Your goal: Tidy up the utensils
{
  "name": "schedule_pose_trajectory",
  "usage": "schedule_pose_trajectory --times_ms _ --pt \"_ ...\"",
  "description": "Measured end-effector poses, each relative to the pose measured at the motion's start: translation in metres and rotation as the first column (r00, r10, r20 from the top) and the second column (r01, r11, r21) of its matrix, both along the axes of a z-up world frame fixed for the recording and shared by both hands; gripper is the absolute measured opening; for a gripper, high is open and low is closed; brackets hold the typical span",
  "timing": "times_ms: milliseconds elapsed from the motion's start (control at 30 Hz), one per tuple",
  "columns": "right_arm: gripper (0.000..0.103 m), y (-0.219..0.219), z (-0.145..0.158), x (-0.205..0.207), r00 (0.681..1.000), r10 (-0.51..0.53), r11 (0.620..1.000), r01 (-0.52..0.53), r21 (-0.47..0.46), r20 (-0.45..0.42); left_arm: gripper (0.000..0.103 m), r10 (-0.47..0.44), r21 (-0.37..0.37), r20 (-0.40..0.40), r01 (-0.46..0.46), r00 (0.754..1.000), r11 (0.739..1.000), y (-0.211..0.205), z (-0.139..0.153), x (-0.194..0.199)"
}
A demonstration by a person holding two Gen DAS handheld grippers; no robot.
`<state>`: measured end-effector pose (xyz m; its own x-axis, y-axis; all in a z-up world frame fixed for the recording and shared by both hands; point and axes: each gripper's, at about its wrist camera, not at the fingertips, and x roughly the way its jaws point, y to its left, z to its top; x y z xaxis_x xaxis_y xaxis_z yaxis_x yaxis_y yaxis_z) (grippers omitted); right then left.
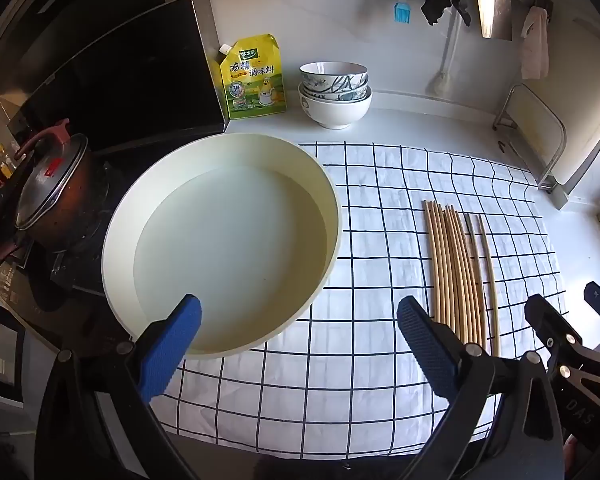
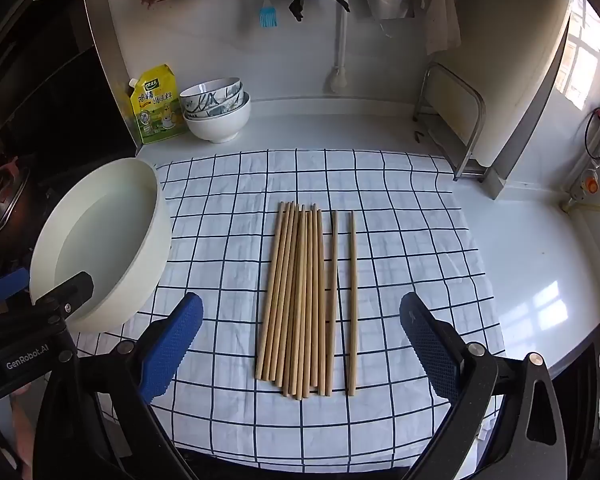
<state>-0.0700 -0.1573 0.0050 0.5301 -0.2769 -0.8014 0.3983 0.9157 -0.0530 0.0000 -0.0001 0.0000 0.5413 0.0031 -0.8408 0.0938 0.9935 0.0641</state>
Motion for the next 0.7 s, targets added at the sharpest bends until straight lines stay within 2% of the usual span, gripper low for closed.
schedule_pose_trajectory --times_ms 700 --pt "0.094 0.0021 0.0021 -0.0011 1.000 -0.001 1.000 0.001 -0.006 0.001 0.097 -0.005 -0.005 -0.002 0.005 1.000 1.000 0.0012 0.0014 0.0001"
